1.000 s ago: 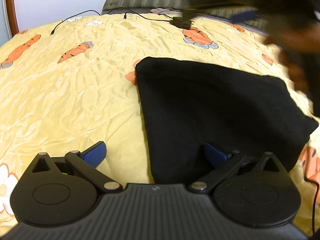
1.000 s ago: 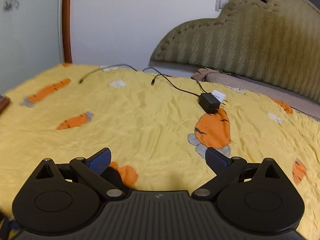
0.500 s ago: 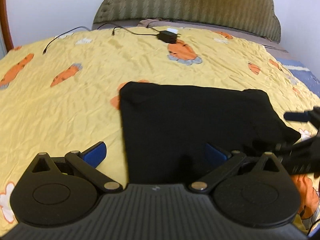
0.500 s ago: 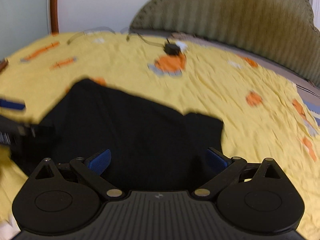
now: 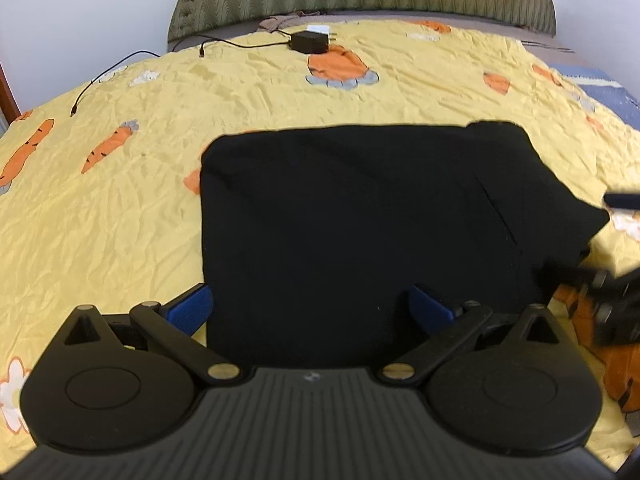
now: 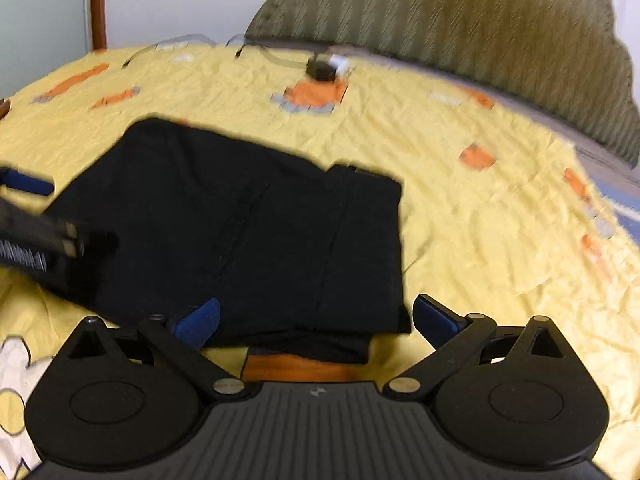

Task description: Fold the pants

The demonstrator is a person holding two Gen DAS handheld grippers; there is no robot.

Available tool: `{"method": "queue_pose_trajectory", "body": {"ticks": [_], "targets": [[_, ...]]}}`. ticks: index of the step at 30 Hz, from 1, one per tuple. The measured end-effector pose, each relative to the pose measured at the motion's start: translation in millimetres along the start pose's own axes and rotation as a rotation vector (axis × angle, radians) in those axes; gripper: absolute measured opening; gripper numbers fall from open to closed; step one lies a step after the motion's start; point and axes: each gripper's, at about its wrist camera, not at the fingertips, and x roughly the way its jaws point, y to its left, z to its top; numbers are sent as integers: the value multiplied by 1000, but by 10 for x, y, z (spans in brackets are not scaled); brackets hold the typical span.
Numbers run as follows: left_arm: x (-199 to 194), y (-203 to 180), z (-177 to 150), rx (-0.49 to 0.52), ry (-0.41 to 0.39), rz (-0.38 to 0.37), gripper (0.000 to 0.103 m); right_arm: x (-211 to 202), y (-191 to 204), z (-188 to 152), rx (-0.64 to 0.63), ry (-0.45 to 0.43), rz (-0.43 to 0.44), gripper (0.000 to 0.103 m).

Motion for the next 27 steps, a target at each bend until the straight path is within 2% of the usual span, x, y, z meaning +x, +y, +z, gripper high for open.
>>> {"method": "queue_pose_trajectory", "body": {"ticks": [2, 4, 6, 8, 12, 14, 19, 27], "targets": [[-10, -15, -30, -1, -2, 6, 103, -53, 4, 55, 20, -40, -6, 103], [-40, -14, -43, -1, -4, 5, 103, -24, 25, 102, 34, -37, 9, 103], [-96, -15, -58, 8, -11, 9, 103, 21, 106, 111, 9, -13, -24, 103], [-166, -11, -86, 19, -27, 23, 103, -32, 210, 82, -9, -31, -56, 103], [-260, 43, -143, 19, -30, 31, 103, -188, 253, -8, 80, -76, 9, 103], [-300, 93, -159, 11, -25, 42, 103, -272, 276, -42, 107, -95, 4, 103], [-426, 249, -186, -18, -48, 80, 103, -502, 361, -80, 131, -139, 25, 103], [-528, 519, -225, -88, -33, 101, 103, -636, 530, -127, 126, -138, 33, 103]]}}
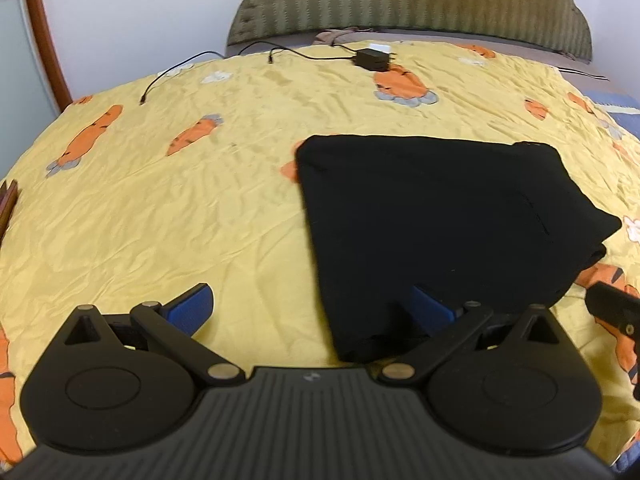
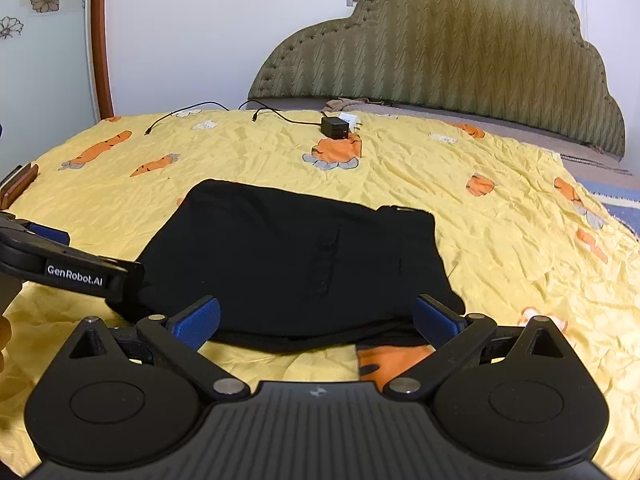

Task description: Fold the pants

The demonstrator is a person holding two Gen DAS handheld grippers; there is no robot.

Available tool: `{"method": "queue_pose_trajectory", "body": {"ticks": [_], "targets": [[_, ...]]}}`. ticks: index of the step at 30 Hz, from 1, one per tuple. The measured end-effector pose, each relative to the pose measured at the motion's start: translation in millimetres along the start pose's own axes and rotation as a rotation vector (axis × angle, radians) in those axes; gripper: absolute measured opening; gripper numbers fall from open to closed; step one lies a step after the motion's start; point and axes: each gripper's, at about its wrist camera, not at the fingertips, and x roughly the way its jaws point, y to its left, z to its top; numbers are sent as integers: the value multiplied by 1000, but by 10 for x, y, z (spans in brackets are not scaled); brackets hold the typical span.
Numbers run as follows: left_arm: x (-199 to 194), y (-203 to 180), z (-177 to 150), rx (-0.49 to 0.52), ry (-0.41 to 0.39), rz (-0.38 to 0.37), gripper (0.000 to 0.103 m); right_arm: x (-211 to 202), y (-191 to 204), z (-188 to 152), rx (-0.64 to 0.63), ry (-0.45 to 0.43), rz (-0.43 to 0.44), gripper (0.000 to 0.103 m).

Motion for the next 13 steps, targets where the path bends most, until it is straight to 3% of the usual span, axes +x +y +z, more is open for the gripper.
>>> {"method": "queue_pose_trajectory", "body": {"ticks": [10, 13], "targets": [[-133, 298, -119, -30, -17, 50, 103, -110, 318, -62, -9, 1, 51, 103], [-201, 443, -173, -46, -45, 105, 103, -110, 455, -58, -36, 3, 68, 103]]}}
